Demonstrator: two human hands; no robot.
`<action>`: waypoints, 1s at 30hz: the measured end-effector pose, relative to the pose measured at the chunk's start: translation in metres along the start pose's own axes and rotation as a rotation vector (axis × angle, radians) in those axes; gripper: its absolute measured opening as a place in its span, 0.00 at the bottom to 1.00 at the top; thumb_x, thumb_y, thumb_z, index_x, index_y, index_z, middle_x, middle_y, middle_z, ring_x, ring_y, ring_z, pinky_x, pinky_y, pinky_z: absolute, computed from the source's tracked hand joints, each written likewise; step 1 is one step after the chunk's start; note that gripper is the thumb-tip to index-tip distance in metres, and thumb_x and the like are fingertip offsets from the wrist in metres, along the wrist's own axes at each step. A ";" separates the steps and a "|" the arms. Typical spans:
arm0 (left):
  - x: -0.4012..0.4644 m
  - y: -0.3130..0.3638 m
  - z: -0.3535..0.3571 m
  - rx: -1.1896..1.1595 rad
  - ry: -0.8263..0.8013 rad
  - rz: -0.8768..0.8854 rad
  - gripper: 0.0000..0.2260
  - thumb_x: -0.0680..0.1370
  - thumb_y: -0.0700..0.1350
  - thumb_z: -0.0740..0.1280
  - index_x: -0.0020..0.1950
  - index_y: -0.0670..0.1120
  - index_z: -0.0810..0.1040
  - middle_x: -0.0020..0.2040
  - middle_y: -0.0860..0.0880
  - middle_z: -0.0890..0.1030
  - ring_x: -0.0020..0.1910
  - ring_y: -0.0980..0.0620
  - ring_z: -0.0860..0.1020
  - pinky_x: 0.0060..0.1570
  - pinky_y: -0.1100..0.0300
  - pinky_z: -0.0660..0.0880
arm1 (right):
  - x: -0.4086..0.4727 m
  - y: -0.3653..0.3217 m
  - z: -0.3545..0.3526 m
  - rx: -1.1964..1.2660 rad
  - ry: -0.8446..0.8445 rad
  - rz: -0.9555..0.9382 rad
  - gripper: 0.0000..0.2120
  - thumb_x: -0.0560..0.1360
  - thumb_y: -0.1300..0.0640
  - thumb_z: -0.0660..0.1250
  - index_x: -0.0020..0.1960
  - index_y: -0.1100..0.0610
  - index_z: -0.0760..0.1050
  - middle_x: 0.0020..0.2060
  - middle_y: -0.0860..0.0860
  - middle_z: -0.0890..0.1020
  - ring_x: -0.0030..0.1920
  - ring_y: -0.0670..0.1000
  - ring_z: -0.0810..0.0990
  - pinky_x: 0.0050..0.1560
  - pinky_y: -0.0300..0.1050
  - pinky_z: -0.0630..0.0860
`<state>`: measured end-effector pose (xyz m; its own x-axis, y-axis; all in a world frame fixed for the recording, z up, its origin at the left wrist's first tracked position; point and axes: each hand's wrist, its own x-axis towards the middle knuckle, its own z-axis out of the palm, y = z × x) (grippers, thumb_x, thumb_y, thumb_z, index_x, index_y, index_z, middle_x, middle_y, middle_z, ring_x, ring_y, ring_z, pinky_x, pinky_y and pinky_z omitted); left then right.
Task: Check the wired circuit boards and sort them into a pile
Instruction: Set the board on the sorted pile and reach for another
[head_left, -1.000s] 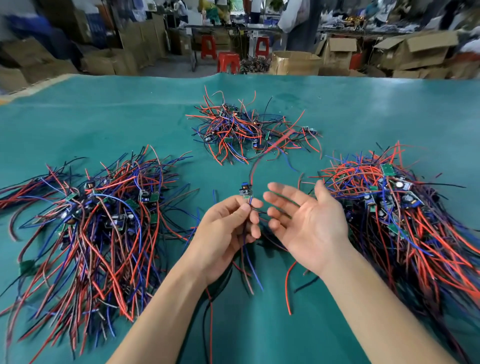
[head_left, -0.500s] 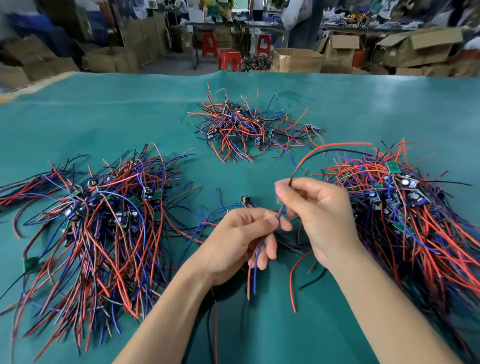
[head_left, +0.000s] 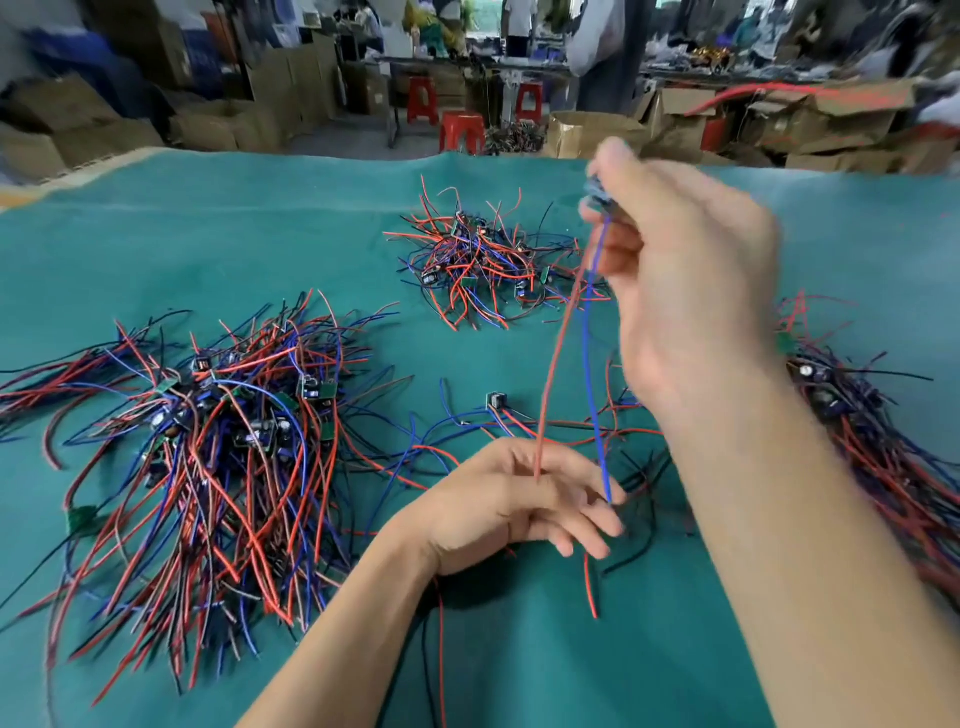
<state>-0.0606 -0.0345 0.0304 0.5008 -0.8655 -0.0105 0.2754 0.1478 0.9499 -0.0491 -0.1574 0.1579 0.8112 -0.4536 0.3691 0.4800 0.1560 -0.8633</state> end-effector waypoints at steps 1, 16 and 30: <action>0.000 -0.001 0.000 -0.022 0.006 0.006 0.10 0.78 0.36 0.63 0.52 0.45 0.83 0.45 0.45 0.85 0.41 0.50 0.84 0.40 0.63 0.77 | -0.002 0.000 0.023 -0.064 -0.081 -0.003 0.12 0.76 0.58 0.74 0.34 0.57 0.80 0.31 0.57 0.80 0.30 0.48 0.73 0.30 0.42 0.71; 0.007 -0.002 -0.010 -0.149 0.349 0.056 0.07 0.73 0.34 0.62 0.41 0.42 0.78 0.36 0.44 0.79 0.37 0.47 0.83 0.29 0.62 0.76 | 0.019 0.090 -0.018 -1.187 -0.813 0.250 0.17 0.70 0.67 0.69 0.52 0.50 0.87 0.45 0.53 0.87 0.44 0.46 0.84 0.49 0.40 0.79; 0.010 -0.001 -0.019 -0.241 0.762 0.213 0.06 0.77 0.39 0.62 0.44 0.45 0.78 0.31 0.50 0.71 0.27 0.53 0.70 0.27 0.64 0.65 | 0.021 0.051 -0.073 -0.050 -0.213 0.372 0.08 0.73 0.69 0.68 0.42 0.57 0.82 0.35 0.54 0.84 0.29 0.46 0.78 0.30 0.37 0.74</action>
<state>-0.0401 -0.0340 0.0236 0.9575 -0.2579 -0.1288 0.2362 0.4456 0.8635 -0.0323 -0.2232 0.0967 0.9793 -0.1826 0.0877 0.1293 0.2302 -0.9645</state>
